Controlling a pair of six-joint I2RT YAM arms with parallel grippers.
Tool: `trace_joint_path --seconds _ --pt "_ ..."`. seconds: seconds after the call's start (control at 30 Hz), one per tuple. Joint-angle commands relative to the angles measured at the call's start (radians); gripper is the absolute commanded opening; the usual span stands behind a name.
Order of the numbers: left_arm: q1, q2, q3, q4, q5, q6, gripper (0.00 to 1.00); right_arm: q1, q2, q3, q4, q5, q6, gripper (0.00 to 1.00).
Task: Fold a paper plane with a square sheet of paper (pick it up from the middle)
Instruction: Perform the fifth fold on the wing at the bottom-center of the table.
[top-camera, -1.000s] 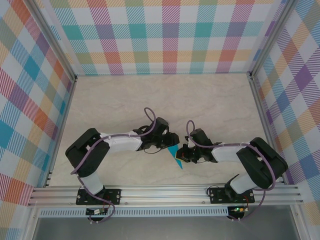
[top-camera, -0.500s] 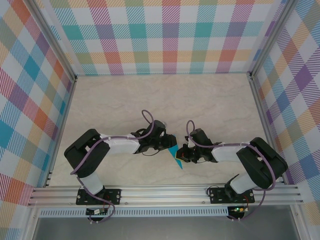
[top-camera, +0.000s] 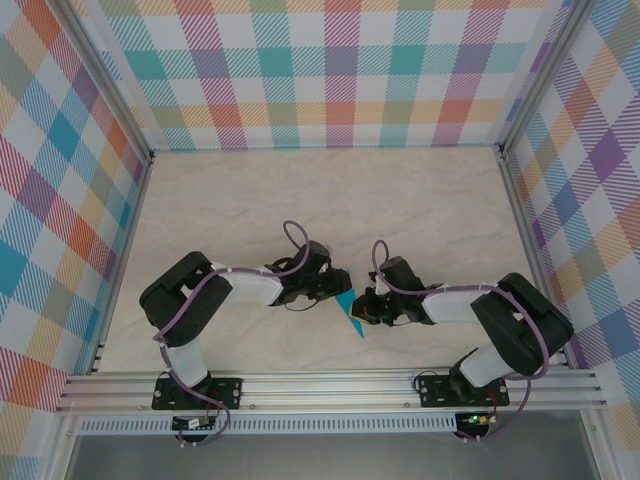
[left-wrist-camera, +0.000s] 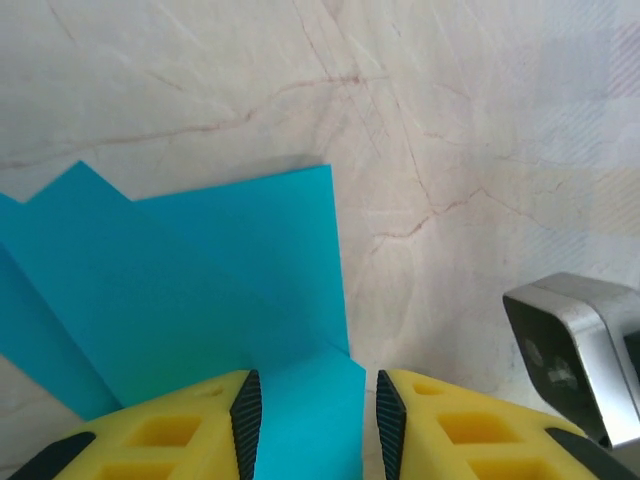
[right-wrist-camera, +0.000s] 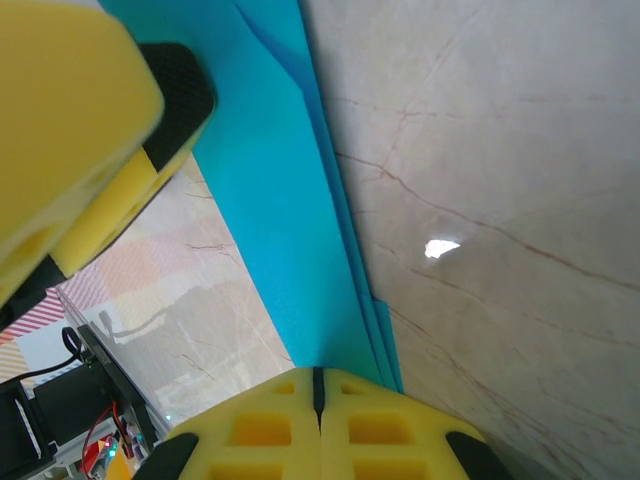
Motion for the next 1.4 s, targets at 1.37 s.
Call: trace_joint_path --seconds 1.37 --pt "0.205 -0.025 0.203 -0.348 -0.003 0.125 0.38 -0.019 0.021 -0.039 -0.184 0.039 -0.078 0.00"
